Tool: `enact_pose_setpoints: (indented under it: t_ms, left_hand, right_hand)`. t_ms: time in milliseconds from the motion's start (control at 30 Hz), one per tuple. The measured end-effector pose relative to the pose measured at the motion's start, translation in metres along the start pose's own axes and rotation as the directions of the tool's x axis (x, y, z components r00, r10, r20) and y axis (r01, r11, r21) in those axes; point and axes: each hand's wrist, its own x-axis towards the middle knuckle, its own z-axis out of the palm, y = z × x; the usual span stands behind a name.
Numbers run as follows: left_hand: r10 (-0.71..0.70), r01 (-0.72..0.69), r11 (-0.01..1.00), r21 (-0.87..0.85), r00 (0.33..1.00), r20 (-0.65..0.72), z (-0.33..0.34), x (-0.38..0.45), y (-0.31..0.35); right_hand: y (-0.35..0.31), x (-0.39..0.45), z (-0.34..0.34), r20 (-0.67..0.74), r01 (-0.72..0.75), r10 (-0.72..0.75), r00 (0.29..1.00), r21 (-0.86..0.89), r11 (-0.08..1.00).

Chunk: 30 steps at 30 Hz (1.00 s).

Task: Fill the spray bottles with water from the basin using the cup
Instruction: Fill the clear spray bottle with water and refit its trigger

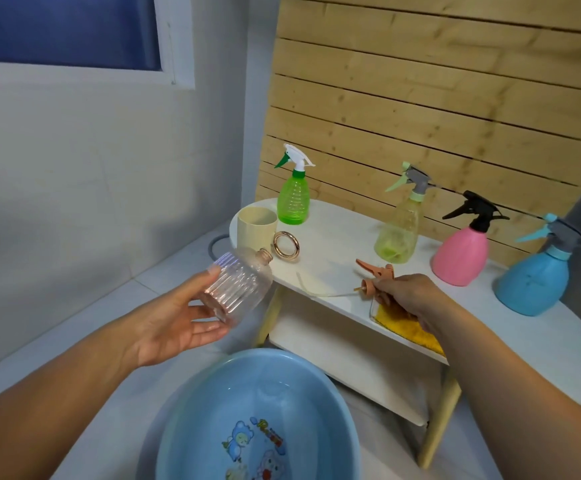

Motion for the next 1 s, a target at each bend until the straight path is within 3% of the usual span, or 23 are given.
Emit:
enact_pose_setpoints:
  t_ms: [267, 400, 500, 633, 767, 1000]
  left_hand:
    - [0.071, -0.073, 0.997, 0.002, 0.981, 0.181, 0.012, -0.001, -0.007]
    - [0.075, -0.087, 0.996, 0.032, 0.962, 0.264, 0.014, -0.001, -0.009]
    - [0.083, -0.091, 0.996, 0.013, 0.954, 0.288, 0.015, 0.002, -0.009]
    - [0.087, -0.108, 0.993, 0.051, 0.946, 0.313, 0.015, 0.005, -0.007]
    - [0.106, -0.137, 0.986, 0.093, 0.953, 0.283, 0.015, 0.011, -0.007]
    - [0.187, -0.241, 0.939, 0.245, 0.956, 0.225, 0.017, 0.008, -0.005]
  right_hand:
    - [0.002, 0.006, 0.012, -0.106, 0.025, -0.030, 0.994, -0.047, 0.999]
    - [-0.004, 0.004, 0.016, -0.209, 0.140, -0.176, 0.962, -0.176, 0.974]
    - [-0.027, -0.002, 0.027, -0.209, 0.271, -0.314, 0.926, -0.212, 0.939]
    - [-0.062, 0.012, 0.060, -0.041, 0.421, -0.427, 0.903, -0.100, 0.901]
    - [-0.093, 0.022, 0.100, 0.147, 0.337, -0.333, 0.931, 0.000, 0.941]
    - [-0.112, 0.030, 0.135, 0.297, 0.213, -0.182, 0.937, -0.077, 0.974]
